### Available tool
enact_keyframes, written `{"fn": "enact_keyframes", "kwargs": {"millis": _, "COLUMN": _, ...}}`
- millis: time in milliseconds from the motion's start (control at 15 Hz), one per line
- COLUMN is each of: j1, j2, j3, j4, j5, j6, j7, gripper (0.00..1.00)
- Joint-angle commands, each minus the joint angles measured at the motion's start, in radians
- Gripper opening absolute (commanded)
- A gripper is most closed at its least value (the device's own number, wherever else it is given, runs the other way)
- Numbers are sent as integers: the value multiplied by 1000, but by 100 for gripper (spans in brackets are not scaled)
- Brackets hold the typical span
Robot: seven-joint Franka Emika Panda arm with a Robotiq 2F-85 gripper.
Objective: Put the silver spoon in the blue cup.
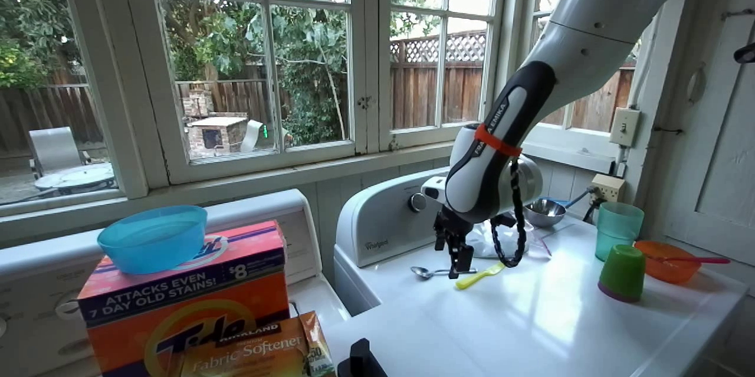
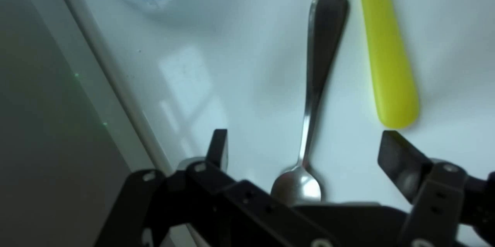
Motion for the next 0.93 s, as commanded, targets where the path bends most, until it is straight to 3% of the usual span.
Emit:
{"fn": "enact_keyframes", "kwargs": {"millis": 0, "j1": -52, "j2": 49, "j3": 34, "j4": 42, "j5": -9, "j6": -3, "j7": -20, "gripper": 98}}
{"fn": "enact_keyframes", "kwargs": {"millis": 133, "j1": -71, "j2": 63, "j3": 49, "j4": 58, "j5": -6, "j6": -11, "j7": -27, "gripper": 90}}
{"fn": "enact_keyframes", "kwargs": {"millis": 200, "j1": -73, "j2": 67, "j3": 49, "j4": 65, "j5": -9, "j6": -16, "j7": -29, "gripper": 80}}
{"fn": "enact_keyframes", "kwargs": {"millis": 333, "j1": -85, "j2": 77, "j3": 61, "j4": 76, "j5": -8, "j6": -20, "j7": -36, "gripper": 75}}
{"fn": "enact_keyframes", "kwargs": {"millis": 467, "j1": -91, "j2": 82, "j3": 67, "j4": 83, "j5": -9, "j6": -27, "j7": -38, "gripper": 59}}
{"fn": "enact_keyframes", "kwargs": {"millis": 600, "j1": -87, "j2": 72, "j3": 66, "j4": 82, "j5": -11, "j6": -60, "j7": -42, "gripper": 54}}
{"fn": "enact_keyframes", "kwargs": {"millis": 867, "j1": -75, "j2": 54, "j3": 54, "j4": 87, "j5": -13, "j6": -121, "j7": -60, "gripper": 55}}
